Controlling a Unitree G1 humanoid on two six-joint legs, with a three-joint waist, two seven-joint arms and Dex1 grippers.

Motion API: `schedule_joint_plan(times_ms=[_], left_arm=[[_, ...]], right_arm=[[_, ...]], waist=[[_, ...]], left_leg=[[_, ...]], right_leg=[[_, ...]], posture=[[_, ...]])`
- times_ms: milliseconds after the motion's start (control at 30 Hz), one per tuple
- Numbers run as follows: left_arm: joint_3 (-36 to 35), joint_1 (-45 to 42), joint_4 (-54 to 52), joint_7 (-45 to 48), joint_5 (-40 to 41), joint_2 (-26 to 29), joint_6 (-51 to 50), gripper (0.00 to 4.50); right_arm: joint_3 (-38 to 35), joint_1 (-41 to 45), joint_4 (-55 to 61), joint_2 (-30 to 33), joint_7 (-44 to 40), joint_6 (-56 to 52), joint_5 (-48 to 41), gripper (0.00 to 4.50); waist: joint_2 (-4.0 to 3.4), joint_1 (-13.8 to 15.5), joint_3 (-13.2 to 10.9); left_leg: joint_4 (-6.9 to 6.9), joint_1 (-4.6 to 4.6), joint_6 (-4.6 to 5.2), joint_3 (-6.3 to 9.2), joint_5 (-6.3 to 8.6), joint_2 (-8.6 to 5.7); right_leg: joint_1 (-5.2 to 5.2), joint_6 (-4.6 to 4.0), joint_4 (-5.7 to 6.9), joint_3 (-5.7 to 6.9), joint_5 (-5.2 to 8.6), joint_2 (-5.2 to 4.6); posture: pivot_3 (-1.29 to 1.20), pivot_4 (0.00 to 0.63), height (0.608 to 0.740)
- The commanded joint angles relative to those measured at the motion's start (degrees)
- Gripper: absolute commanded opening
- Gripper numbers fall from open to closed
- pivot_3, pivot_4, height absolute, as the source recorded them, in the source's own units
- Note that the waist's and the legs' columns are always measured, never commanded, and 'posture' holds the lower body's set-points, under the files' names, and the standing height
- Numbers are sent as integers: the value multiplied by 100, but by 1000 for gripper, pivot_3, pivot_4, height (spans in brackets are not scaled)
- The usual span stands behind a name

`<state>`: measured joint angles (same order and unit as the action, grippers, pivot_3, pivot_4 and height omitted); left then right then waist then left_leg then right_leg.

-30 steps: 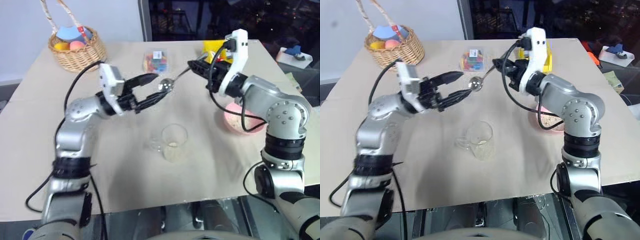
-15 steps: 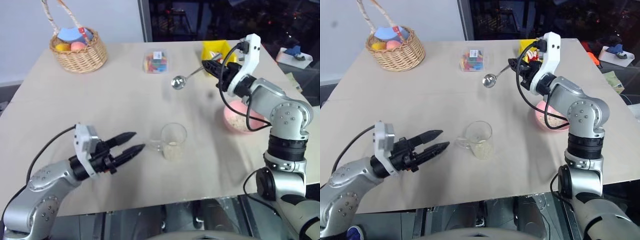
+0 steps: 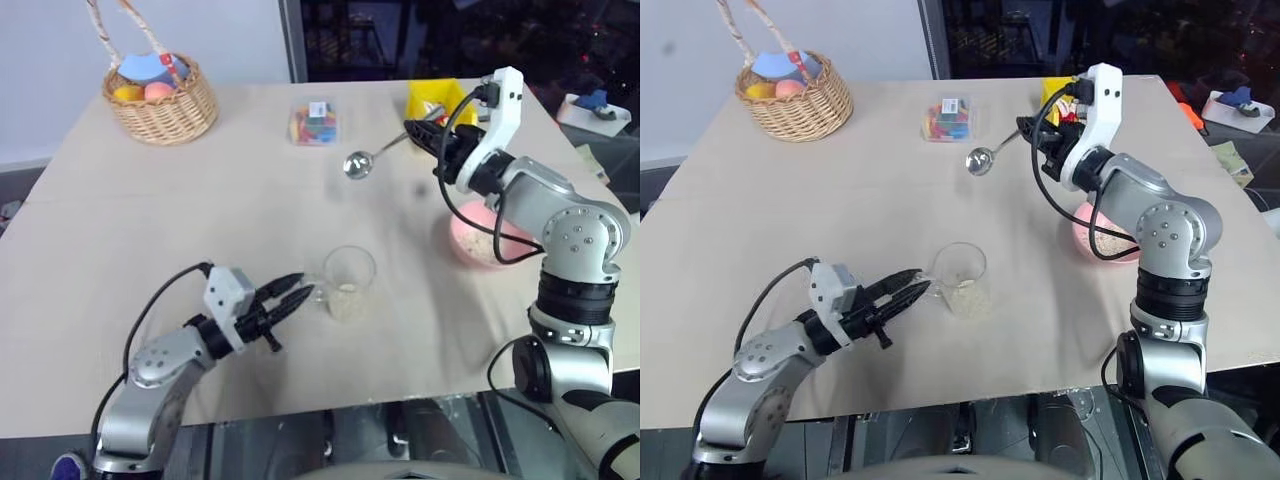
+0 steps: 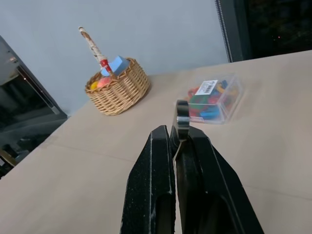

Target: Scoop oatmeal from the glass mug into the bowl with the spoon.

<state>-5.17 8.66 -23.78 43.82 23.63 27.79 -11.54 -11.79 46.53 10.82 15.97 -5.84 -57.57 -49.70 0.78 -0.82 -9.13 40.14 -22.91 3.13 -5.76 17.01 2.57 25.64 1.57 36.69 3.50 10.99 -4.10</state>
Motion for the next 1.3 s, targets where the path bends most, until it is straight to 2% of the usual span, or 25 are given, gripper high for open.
schedule_joint_plan(times_ms=[33,200,367,567,667,967,1300], left_arm=[[170,-80,172,-104,-246,-151,382,30],[295,-276,582,-375,-360,-533,669,30],[156,-651,826,-685,-523,-659,901,30],[-194,-1994,1783,-1183,-1265,-288,1640,30],[-211,-2362,2218,-1220,-1317,-263,1795,30],[-253,-2358,2156,-1404,-967,-691,1439,30],[-112,-3017,2354,-2185,-1574,-797,1312,30]], right_arm=[[-141,46,328,87,10,11,-69,0],[-69,-21,478,185,-47,-47,-62,0],[-51,-8,683,284,-199,-79,-159,0],[-124,459,854,409,-391,-114,-539,0],[-114,667,824,399,-371,-88,-605,0],[-97,575,871,403,-347,-50,-572,0],[100,639,1238,727,-670,-453,-1163,0]], waist=[[-1,0,1],[-11,2,3],[-10,6,3],[-13,-4,0],[-12,-4,0],[-12,12,0],[-12,19,0]], left_leg=[[0,0,8,1,4,1],[0,2,14,-4,8,5],[0,2,17,0,9,3],[0,1,17,5,9,-11],[0,-1,17,3,9,-13],[-5,-38,3,10,1,-5],[-1,-51,1,27,0,-16]], right_leg=[[0,0,1,0,0,0],[0,0,0,-3,0,-1],[-1,1,2,-1,-1,-1],[0,1,4,4,-1,2],[1,1,1,2,-1,1],[6,5,-39,21,-4,-7],[7,6,-40,44,-5,-6]], posture=[[0,150,740],[0,150,740],[0,150,740],[0,150,740],[0,150,740],[0,150,740],[0,150,740]])
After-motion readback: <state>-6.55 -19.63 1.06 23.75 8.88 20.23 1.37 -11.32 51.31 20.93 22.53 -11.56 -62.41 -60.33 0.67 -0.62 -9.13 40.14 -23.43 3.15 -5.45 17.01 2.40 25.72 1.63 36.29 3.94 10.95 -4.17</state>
